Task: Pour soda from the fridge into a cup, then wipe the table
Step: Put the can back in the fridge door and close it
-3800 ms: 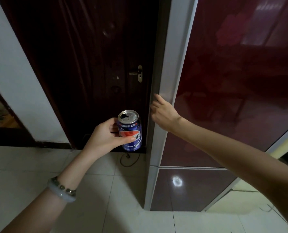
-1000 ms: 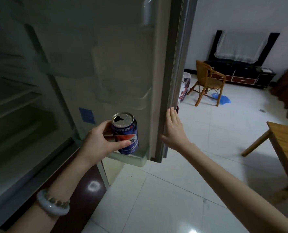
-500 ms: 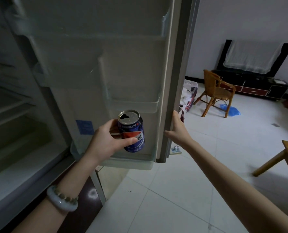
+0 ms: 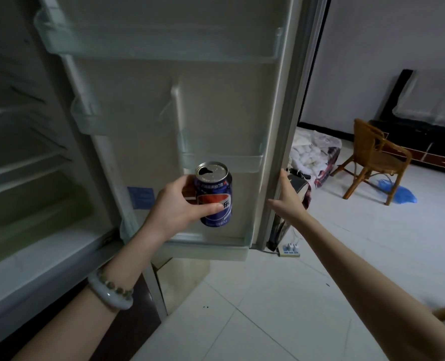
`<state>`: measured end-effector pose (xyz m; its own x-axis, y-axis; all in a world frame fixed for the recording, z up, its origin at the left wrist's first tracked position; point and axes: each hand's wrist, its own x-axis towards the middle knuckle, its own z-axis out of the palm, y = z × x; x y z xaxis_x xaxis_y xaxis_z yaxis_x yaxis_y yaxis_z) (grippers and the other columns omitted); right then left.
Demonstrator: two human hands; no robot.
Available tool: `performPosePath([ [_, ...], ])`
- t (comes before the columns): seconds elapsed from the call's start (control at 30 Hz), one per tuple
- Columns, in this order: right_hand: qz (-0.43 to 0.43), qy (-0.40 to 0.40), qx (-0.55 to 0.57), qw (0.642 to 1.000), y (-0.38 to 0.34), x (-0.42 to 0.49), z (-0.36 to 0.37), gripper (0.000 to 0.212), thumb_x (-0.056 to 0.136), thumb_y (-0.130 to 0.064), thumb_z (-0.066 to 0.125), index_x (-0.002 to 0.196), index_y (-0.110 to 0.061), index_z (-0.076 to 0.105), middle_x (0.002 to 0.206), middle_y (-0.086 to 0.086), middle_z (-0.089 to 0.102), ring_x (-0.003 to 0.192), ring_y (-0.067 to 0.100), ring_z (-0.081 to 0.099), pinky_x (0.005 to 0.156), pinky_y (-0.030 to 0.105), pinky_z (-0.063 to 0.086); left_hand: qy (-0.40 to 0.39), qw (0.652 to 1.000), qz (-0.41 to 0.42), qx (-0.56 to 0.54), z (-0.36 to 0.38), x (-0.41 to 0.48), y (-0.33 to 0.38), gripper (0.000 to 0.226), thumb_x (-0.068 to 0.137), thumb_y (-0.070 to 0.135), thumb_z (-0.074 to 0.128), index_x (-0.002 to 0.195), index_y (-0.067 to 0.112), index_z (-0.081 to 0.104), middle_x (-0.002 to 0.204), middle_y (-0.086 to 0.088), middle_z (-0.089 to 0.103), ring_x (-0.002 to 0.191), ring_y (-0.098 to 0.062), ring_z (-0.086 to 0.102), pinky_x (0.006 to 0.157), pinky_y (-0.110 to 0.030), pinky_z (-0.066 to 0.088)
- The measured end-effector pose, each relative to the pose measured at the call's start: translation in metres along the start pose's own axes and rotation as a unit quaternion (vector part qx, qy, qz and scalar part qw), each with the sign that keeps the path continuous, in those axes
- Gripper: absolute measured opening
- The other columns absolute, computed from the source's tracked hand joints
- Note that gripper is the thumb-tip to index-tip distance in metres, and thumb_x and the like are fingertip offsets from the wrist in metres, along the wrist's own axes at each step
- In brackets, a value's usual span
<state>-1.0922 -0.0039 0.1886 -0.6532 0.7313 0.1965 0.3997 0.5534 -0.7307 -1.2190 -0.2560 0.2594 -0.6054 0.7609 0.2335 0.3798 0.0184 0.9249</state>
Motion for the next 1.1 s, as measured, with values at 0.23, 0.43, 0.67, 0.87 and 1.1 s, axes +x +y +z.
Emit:
performPosePath([
  [0.23, 0.013, -0.015, 0.004, 1.000, 0.005, 0.037, -0.001, 0.098, 0.071, -0.014, 0.066, 0.150, -0.017, 0.008, 0.155, 0.008, 0.020, 0.141, 0.024, 0.023, 0.114, 0.046, 0.027, 0.003, 1.000, -0.010, -0.001, -0.004, 0.019, -0.001, 0.054, 0.055, 0.021, 0.089, 0.103, 0.020, 0.063, 0.099, 0.005, 0.071, 0.091, -0.007, 0.068, 0.083, -0.026, 0.053],
  [0.43, 0.050, -0.043, -0.012, 0.998, 0.004, 0.070, -0.005, 0.096, 0.075, -0.010, 0.066, 0.151, -0.017, 0.006, 0.147, 0.012, 0.036, 0.126, 0.030, 0.042, 0.102, 0.046, 0.043, 0.002, 1.000, -0.012, 0.003, -0.009, 0.032, -0.002, 0.060, 0.053, 0.026, 0.092, 0.106, 0.020, 0.063, 0.101, 0.004, 0.072, 0.093, -0.009, 0.068, 0.088, -0.033, 0.053],
  [0.67, 0.073, -0.075, 0.065, 0.992, 0.019, 0.104, 0.000, 0.107, 0.064, -0.012, 0.067, 0.150, -0.023, 0.003, 0.151, 0.012, 0.027, 0.130, 0.030, 0.040, 0.101, 0.049, 0.044, 0.013, 1.000, -0.013, 0.017, -0.012, 0.043, 0.000, 0.068, 0.043, 0.043, 0.089, 0.103, 0.023, 0.063, 0.099, 0.007, 0.071, 0.091, -0.006, 0.068, 0.085, -0.030, 0.054],
  [0.87, 0.079, -0.070, 0.097, 0.990, 0.011, 0.123, 0.001, 0.106, 0.073, 0.005, 0.065, 0.150, -0.017, -0.005, 0.153, 0.015, 0.019, 0.133, 0.034, 0.034, 0.102, 0.050, 0.043, 0.023, 0.999, -0.026, 0.026, -0.016, 0.051, -0.006, 0.056, 0.058, 0.023, 0.090, 0.106, 0.020, 0.062, 0.100, 0.006, 0.071, 0.090, -0.006, 0.067, 0.086, -0.030, 0.054],
  [1.1, 0.086, -0.081, 0.086, 0.989, -0.013, 0.126, -0.001, 0.094, 0.082, 0.010, 0.057, 0.150, -0.009, -0.006, 0.152, 0.015, 0.023, 0.132, 0.032, 0.035, 0.100, 0.033, 0.040, 0.027, 0.999, -0.036, 0.017, -0.018, 0.062, -0.012, 0.055, 0.058, 0.024, 0.090, 0.105, 0.021, 0.063, 0.100, 0.007, 0.071, 0.090, -0.006, 0.068, 0.083, -0.028, 0.054],
])
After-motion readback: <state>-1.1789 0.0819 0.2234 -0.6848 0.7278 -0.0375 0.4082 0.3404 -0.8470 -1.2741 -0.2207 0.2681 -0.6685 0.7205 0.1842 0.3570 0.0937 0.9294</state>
